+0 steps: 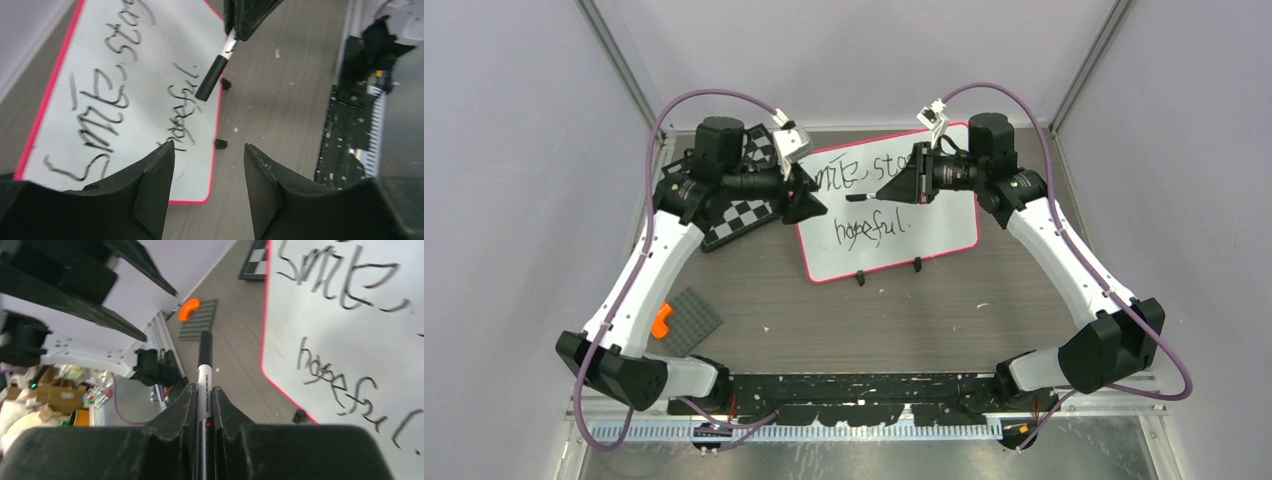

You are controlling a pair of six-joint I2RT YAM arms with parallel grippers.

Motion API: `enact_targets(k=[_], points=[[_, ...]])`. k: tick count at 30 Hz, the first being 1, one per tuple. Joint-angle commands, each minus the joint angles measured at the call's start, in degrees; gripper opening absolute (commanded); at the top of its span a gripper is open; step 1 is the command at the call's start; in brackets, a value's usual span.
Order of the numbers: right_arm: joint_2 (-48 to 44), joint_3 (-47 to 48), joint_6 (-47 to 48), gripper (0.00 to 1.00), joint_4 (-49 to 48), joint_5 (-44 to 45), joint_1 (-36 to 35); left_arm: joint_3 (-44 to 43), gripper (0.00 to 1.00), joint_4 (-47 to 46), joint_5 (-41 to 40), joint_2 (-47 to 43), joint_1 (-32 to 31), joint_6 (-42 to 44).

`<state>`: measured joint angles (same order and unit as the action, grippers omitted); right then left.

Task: Write a sentence on the whiteboard
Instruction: Close the whiteboard marker at the center of the board.

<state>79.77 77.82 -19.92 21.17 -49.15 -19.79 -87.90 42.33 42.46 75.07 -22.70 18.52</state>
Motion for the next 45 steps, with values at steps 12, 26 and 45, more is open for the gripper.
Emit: enact_targets(k=[12,26,45], points=[[-0.3,4.3,-2.4,0.00,-3.2,-13.8,-3.7,2.3,0.53,-4.3,12.8,1.2,-2.9,-2.4],[1.0,6.7,1.7,0.00,1.5,-11.7,-6.0,1.3,0.07,-3.5,5.6,1.6,-11.1,2.3],[5.3,10.6,8.5,0.11,17.8,-12.1,-5.6,10.7,0.00,-19.2,-32.7,-4.0,-27.3,28.4]])
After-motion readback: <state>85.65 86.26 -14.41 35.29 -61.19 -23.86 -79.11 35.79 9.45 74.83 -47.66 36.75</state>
